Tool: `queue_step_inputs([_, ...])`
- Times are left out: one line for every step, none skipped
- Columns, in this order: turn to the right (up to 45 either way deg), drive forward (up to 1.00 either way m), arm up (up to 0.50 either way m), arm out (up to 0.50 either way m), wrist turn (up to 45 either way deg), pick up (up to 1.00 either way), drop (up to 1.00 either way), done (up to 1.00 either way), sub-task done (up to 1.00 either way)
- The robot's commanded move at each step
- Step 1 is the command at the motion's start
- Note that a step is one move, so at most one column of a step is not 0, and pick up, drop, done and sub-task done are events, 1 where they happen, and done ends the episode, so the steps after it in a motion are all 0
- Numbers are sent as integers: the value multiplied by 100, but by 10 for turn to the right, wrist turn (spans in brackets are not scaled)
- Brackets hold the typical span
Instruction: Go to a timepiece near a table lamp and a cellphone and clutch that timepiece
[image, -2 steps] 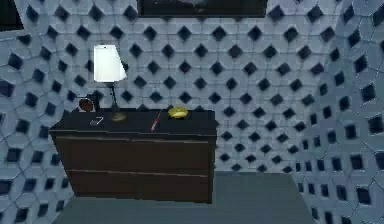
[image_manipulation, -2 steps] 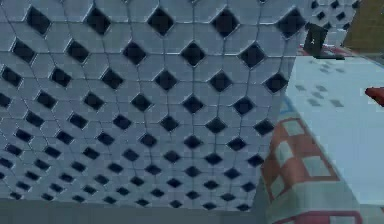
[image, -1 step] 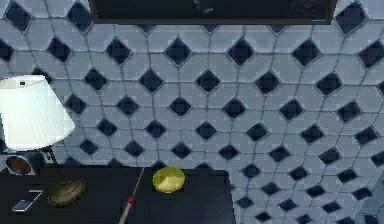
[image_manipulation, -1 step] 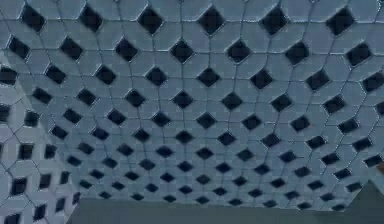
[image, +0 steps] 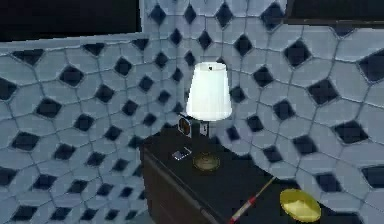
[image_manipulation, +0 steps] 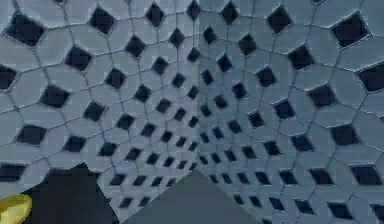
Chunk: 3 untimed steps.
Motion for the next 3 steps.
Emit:
queue_step_inputs([-420, 0, 0, 0, 0, 0, 0, 0, 0])
queue_step_inputs([0, 15, 0, 0, 0, 0, 0, 0, 0])
queue_step_inputs([210, 0, 0, 0, 0, 0, 0, 0, 0])
